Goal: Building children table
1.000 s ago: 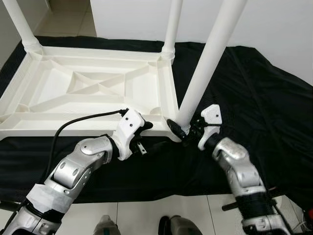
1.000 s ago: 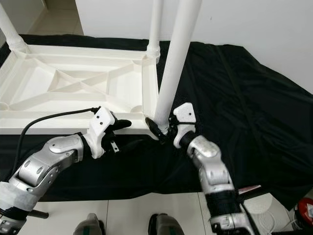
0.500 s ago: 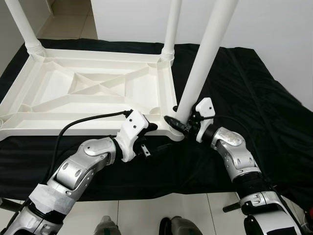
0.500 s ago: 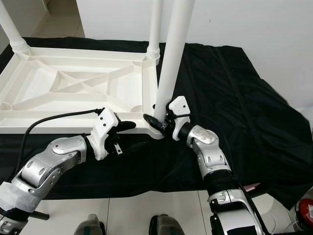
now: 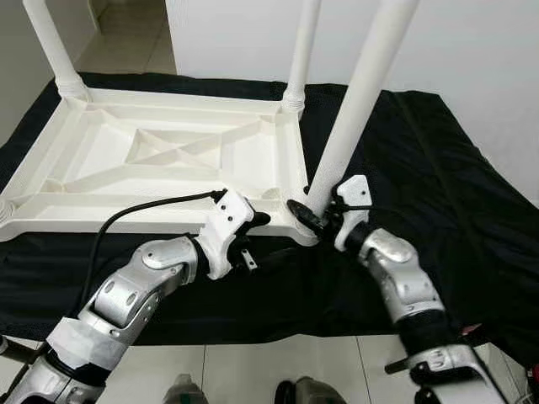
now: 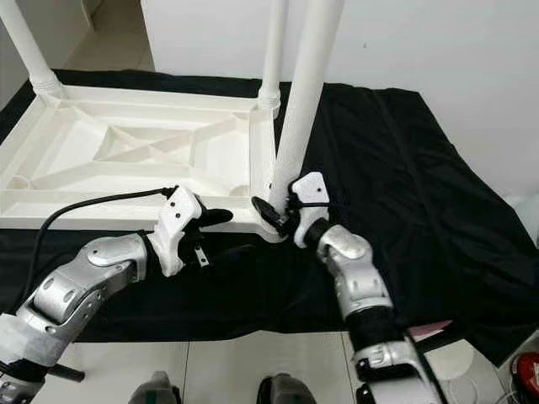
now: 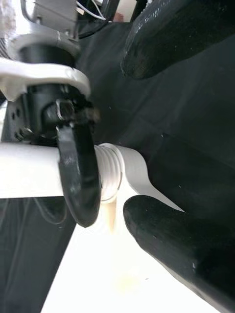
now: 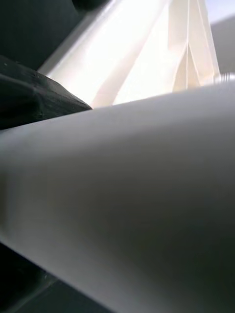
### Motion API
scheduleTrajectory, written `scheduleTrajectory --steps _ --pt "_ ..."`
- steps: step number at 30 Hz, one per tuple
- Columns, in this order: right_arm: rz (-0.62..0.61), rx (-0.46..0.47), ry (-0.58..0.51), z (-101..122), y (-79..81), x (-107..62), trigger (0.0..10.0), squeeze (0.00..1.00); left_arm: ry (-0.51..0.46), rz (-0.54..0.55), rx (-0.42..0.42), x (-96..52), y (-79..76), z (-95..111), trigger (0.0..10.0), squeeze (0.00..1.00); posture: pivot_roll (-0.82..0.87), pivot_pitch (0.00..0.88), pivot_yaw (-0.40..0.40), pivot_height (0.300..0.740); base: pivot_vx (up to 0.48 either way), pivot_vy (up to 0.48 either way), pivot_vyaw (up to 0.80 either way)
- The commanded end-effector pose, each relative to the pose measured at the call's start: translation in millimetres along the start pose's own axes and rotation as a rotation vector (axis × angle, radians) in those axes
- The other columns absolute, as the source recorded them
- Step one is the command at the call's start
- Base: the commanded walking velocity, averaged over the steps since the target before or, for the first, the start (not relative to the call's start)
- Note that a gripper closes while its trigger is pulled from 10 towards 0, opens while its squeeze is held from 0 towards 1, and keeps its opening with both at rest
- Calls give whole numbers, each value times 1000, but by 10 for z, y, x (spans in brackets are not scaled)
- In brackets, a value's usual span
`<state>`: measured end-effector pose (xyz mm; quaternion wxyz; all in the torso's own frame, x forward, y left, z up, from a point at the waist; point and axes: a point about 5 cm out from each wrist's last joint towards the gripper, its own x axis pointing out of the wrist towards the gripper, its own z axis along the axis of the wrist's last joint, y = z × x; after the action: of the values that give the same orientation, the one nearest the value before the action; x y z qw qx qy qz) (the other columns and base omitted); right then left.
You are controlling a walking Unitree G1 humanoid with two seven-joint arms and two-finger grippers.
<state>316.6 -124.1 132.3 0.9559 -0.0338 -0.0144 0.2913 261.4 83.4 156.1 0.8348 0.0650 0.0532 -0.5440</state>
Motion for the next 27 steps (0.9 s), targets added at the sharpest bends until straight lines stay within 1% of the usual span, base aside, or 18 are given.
scheduleTrajectory --steps 1,2,3,5,6,7,9,12,13,16,17,18,20,22,23,25,26,27 --pt "-110 -2 70 -106 -56 -59 10000 0 9 -161 5 5 -79 -24 10000 0 104 0 -53 740 0 0 0" --pt "-120 0 68 -103 -51 -58 10000 0 9 -161 4 6 -79 -24 10000 0 104 0 -53 740 0 0 0" --pt "-184 33 68 -106 -10 -53 10000 0 9 -163 5 9 -83 -26 10000 0 103 0 -56 740 0 0 0" --pt "-184 33 68 -106 -10 -53 10000 0 9 -163 5 9 -83 -26 10000 0 103 0 -56 740 0 0 0" --pt "-249 58 66 -105 54 -46 10000 0 9 -163 5 10 -83 -25 10000 0 104 0 -53 740 0 0 0" --pt "-249 58 66 -105 54 -46 10000 0 9 -163 5 10 -83 -25 10000 0 104 0 -53 740 0 0 0" --pt "-358 91 48 -84 187 -30 10000 0 10 -163 7 3 -80 -26 10000 0 105 0 -55 740 0 0 0" --pt "-388 97 46 -68 228 -27 10000 0 10 -163 7 -2 -78 -26 10000 0 105 0 -56 740 0 0 0" --pt "-376 112 33 -43 296 -6 10000 0 11 -161 8 -7 -72 -25 10000 0 105 0 -56 740 0 0 0" --pt "-357 132 22 -18 348 7 10000 0 12 -159 7 -11 -66 -26 10000 0 105 0 -56 740 0 0 0" --pt "-333 143 0 26 361 9 10000 976 12 -158 6 -12 -61 -23 10000 0 100 7 -47 740 0 0 0" --pt "-333 143 0 26 361 9 10000 976 12 -158 6 -12 -61 -23 10000 0 100 7 -47 740 0 0 0" --pt "-283 155 -63 135 332 -10 10000 1000 13 -159 8 -9 -54 -16 10000 0 100 10 -49 740 0 0 0" --pt "-283 155 -63 135 332 -10 10000 1000 13 -159 8 -9 -54 -16 10000 0 100 10 -49 740 0 0 0" --pt "-253 148 -87 182 276 -37 10000 1000 12 -158 9 -6 -48 -11 10000 0 101 11 -50 740 0 0 0" --pt "-218 116 -96 229 166 -94 10000 1000 9 -156 10 1 -39 1 10000 0 102 15 -55 740 0 0 0" --pt "-218 116 -96 229 166 -94 10000 1000 9 -156 10 1 -39 1 10000 0 102 15 -55 740 0 0 0" --pt "-195 80 -91 237 116 -120 10000 1000 8 -155 10 0 -39 0 10000 0 101 17 -55 740 0 0 0"
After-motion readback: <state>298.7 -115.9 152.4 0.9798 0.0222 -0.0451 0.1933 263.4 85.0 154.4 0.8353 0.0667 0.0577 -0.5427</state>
